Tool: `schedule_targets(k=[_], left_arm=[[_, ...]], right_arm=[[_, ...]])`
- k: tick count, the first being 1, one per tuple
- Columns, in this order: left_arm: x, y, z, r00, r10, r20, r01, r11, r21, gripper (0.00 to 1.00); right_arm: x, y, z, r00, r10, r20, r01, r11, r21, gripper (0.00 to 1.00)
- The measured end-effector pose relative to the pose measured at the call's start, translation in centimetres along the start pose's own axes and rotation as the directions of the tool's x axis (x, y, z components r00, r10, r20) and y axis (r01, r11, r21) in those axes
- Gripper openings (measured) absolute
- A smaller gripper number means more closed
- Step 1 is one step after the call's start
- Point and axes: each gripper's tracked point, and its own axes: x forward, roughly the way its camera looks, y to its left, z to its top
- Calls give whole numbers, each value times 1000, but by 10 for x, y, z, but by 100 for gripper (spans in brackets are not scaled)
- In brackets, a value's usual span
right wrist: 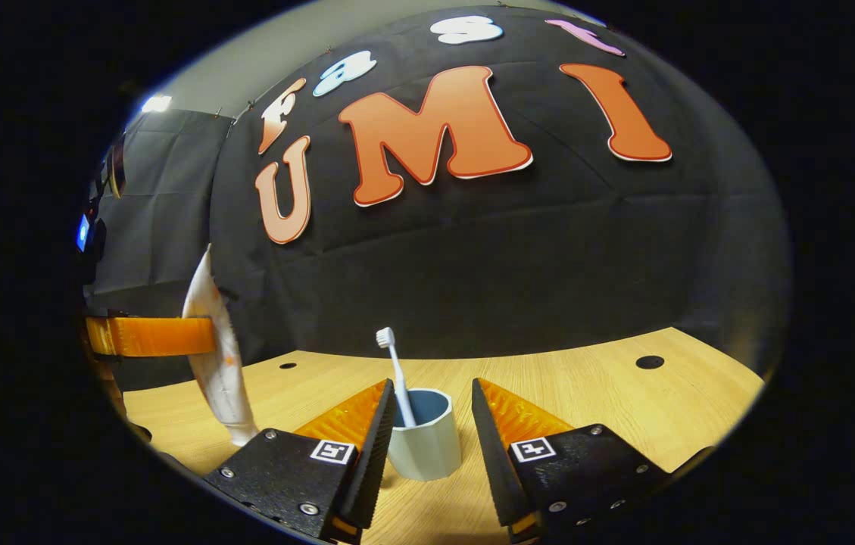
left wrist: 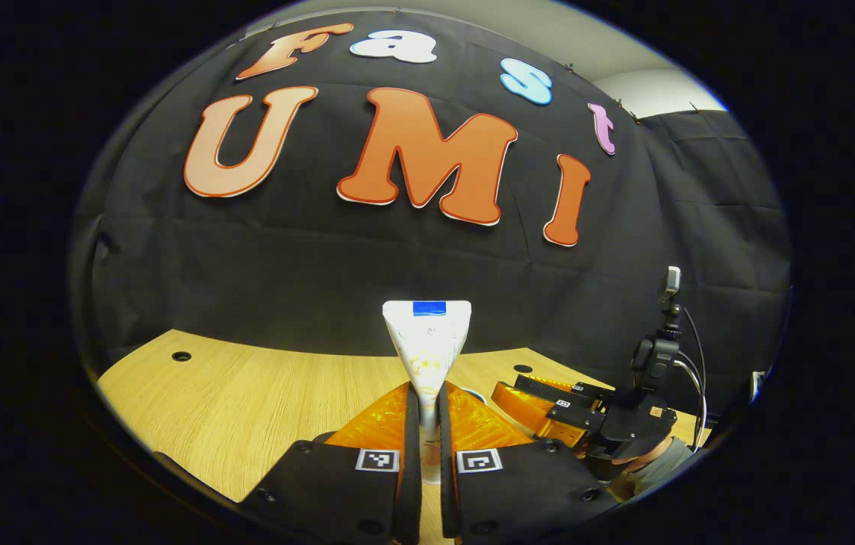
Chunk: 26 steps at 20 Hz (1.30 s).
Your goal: Put the toothbrush and toothpaste on the desktop into the cup, then pick up the cup and place it on the coaster on the desktop.
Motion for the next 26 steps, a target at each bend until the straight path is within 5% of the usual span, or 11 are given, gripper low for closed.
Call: schedule_targets(k=[6, 16, 26], left_arm=[[29, -15, 13, 996, -17, 87, 18, 1000, -6, 14], [84, -23, 11, 985, -17, 170, 21, 1000, -23, 13], [120, -11, -56, 999, 20, 37, -19, 999, -43, 14]], right_arm=[[-18, -12, 31, 997, -14, 72, 14, 1000, 0, 75], [-22, -30, 34, 994, -54, 92, 46, 995, 89, 73], [-30, -34, 41, 989, -72, 127, 64, 996, 67, 73]])
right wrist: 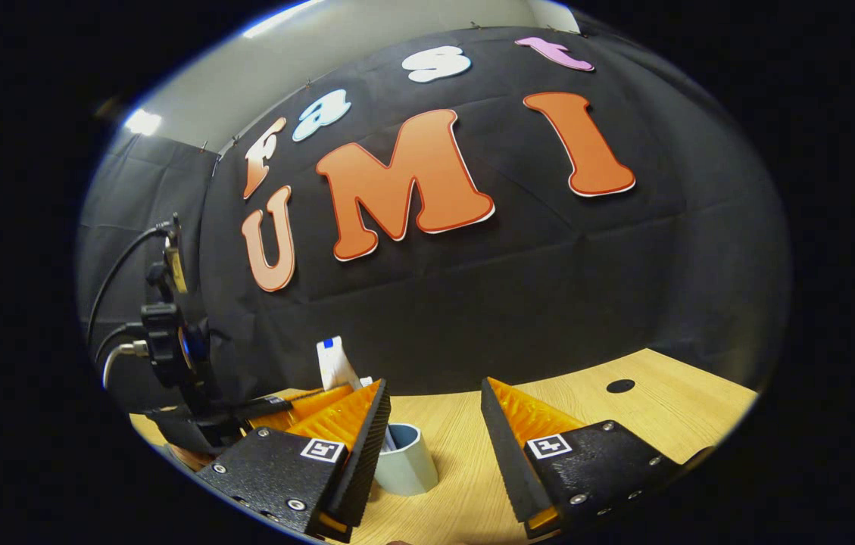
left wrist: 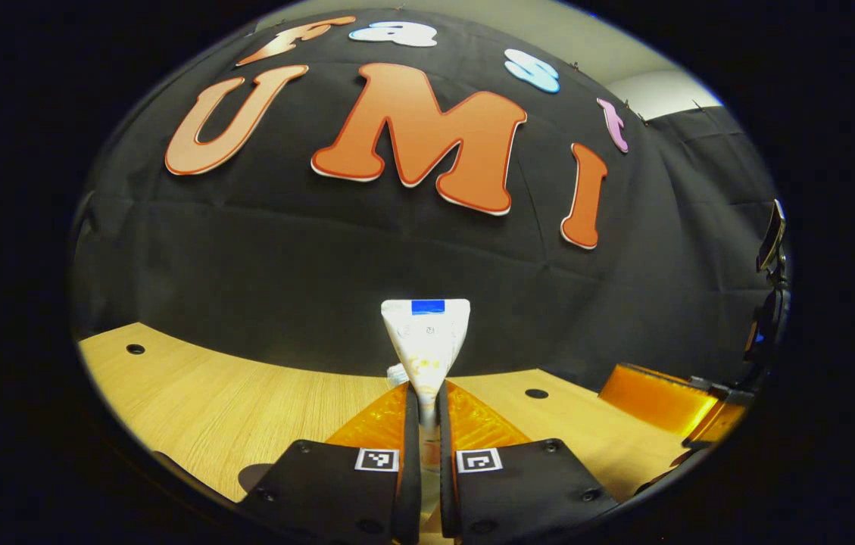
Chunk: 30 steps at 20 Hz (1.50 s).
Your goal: Put the toothbrush and toothpaste on the desktop into the cup, then pick up the cup and place it on the coaster on the desktop.
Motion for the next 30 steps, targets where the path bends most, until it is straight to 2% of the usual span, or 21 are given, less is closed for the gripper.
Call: schedule_targets(k=[3, 6, 9, 10, 11, 14, 15, 16, 17, 19, 27, 30], left_arm=[[1, -4, -5, 1000, -11, -22, 11, 1000, 27, 14], [3, -8, -26, 996, -18, -90, 22, 999, 49, 16], [-4, -14, -45, 986, -42, -163, 53, 997, 64, 22], [-7, -16, -51, 981, -43, -189, 58, 995, 75, 20], [-11, -16, -47, 982, -35, -186, 51, 995, 84, 30], [-13, -17, -33, 986, -49, -157, 60, 996, 63, 44], [-14, -15, -29, 988, -47, -147, 56, 997, 57, 53], [-16, -14, -27, 989, -48, -143, 56, 997, 52, 58], [-19, -13, -27, 986, -55, -159, 64, 996, 56, 71], [-28, -8, -29, 981, -37, -189, 54, 995, 87, 80], [-76, 22, 7, 992, 19, -122, -5, 994, 113, 89], [-98, 35, 22, 996, 53, -77, -40, 987, 158, 94]], right_arm=[[4, -8, 5, 1000, -30, 3, 30, 999, 22, 73], [4, -14, 3, 999, -39, -2, 39, 997, 62, 73], [3, -19, 1, 998, -55, -7, 56, 996, 67, 73], [3, -20, -1, 998, -59, -7, 60, 996, 63, 73], [4, -20, -1, 998, -61, -10, 61, 996, 62, 73], [1, -17, 1, 998, -54, -9, 55, 997, 61, 73], [1, -16, 1, 998, -54, -9, 55, 997, 59, 73], [1, -14, 2, 998, -55, -9, 55, 997, 53, 73], [1, -14, 2, 998, -59, -11, 60, 997, 44, 73], [0, -13, 0, 998, -66, -11, 66, 998, 19, 73], [3, -7, -6, 995, -97, -34, 95, 994, -55, 72], [1, 11, -1, 997, -61, -42, 60, 998, -18, 73]])
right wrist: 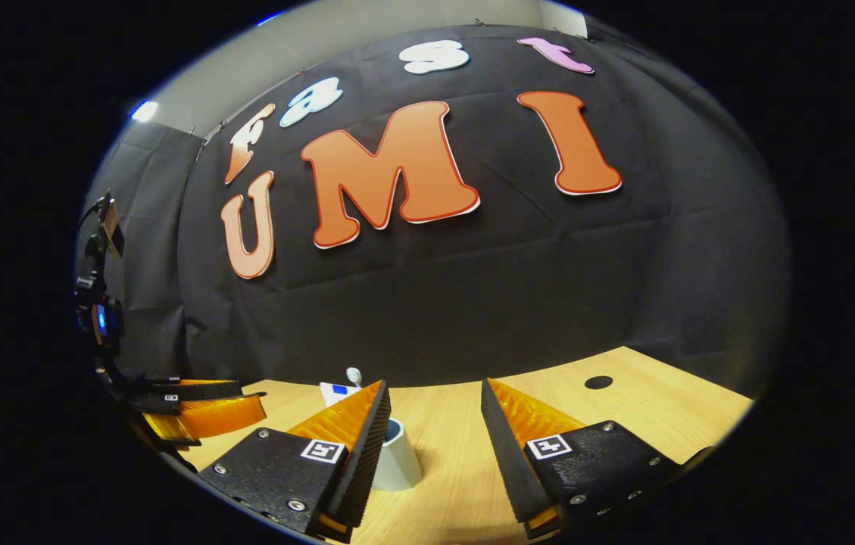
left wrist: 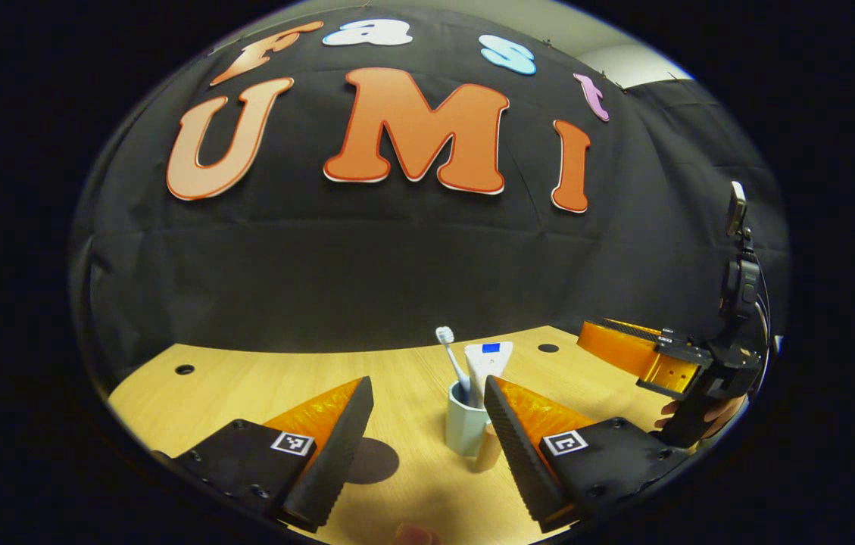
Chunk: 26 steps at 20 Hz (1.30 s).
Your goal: Put the toothbrush and toothpaste on the desktop into the cup, then pick up the cup and place it on the coaster on the desktop.
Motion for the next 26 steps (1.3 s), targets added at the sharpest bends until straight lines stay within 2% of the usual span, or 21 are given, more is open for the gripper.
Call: schedule_targets(k=[2, 3, 5, 8, 11, 15, 18, 19, 25, 26], left_arm=[[-13, 10, 9, 999, 23, 25, -23, 999, 22, 94], [-20, 14, 15, 999, 31, 39, -32, 999, 27, 94], [-34, 19, 26, 997, 39, 70, -41, 999, 31, 94], [-52, 35, 44, 989, 80, 123, -87, 995, 46, 94], [-62, 43, 57, 983, 95, 154, -104, 993, 52, 94], [-76, 56, 58, 978, 117, 171, -125, 991, 38, 94], [-81, 67, 57, 976, 135, 170, -140, 990, 19, 92], [-81, 68, 55, 977, 133, 166, -138, 990, 24, 95], [-89, 79, 52, 972, 147, 183, -154, 988, 25, 94], [-88, 80, 50, 972, 147, 182, -153, 988, 19, 94]], right_arm=[[0, 8, 0, 1000, 6, -25, -6, 1000, 23, 73], [1, 9, -4, 998, -14, -63, 17, 999, 37, 73], [-3, 22, -6, 992, -3, -127, 14, 997, 81, 73], [-6, 39, -11, 976, -3, -219, 27, 994, 106, 74], [-3, 57, -21, 948, 0, -317, 25, 997, 77, 74], [3, 67, -43, 884, -55, -464, 58, 998, -8, 74], [1, 73, -71, 815, -76, -574, 54, 997, -56, 74], [0, 76, -78, 793, -80, -604, 54, 997, -62, 74], [-8, 66, -105, 637, -173, -751, 143, 984, -105, 74], [-8, 68, -112, 613, -166, -773, 152, 984, -92, 74]])
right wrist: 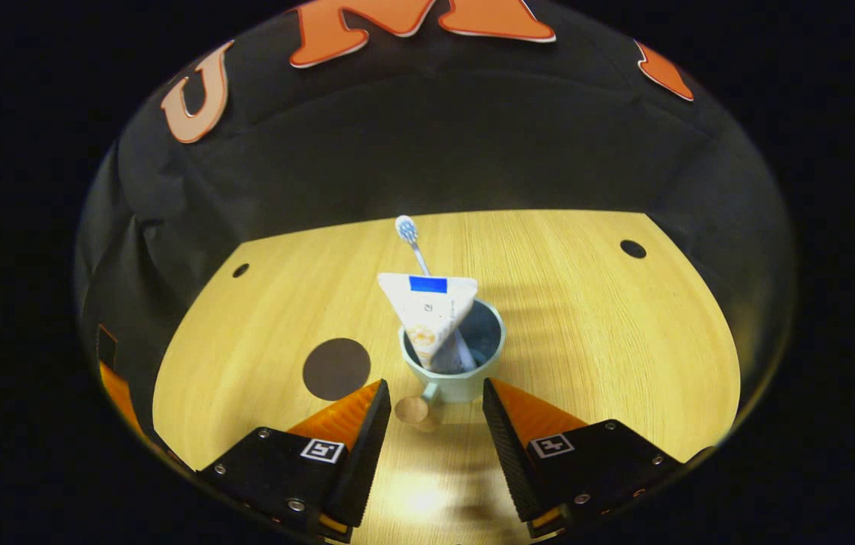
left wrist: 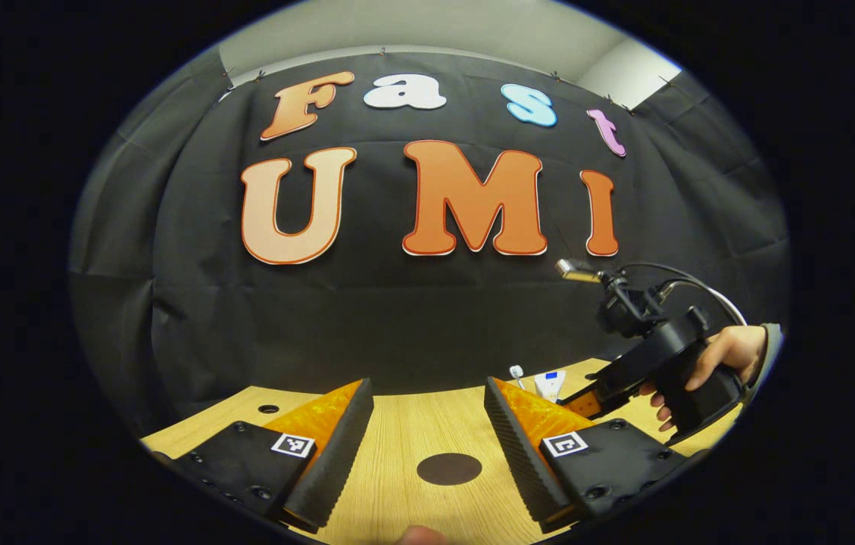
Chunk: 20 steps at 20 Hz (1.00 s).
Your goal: Put the toothbrush and toothpaste on the desktop into the cup, then pick up the cup and place it on the coaster on the desktop.
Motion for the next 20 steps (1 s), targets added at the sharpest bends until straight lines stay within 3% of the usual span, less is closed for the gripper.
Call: schedule_targets(k=[5, 6, 7, 12, 13, 15, 20], left_arm=[[0, 18, -8, 1000, 25, -12, -25, 1000, -11, 94], [-2, 23, -11, 999, 35, -18, -35, 999, -4, 95], [-1, 28, -13, 999, 42, -21, -42, 999, 2, 95], [-2, 39, -19, 998, 56, -37, -56, 998, 1, 94], [0, 37, -20, 998, 51, -40, -51, 999, -4, 95], [2, 36, -20, 998, 45, -46, -46, 999, -6, 92], [1, 35, -23, 998, 41, -57, -42, 999, -14, 92]], right_arm=[[8, -14, -9, 994, -64, -85, 65, 998, 2, 77], [12, -21, -11, 992, -87, -89, 86, 996, -12, 71], [16, -24, -13, 991, -91, -99, 90, 996, -16, 78], [19, -27, -16, 990, -105, -92, 102, 994, -43, 58], [20, -30, -16, 989, -112, -95, 108, 993, -49, 40], [22, -31, -15, 989, -121, -89, 115, 991, -64, 25], [22, -28, -12, 991, -103, -81, 97, 992, -75, 20]])
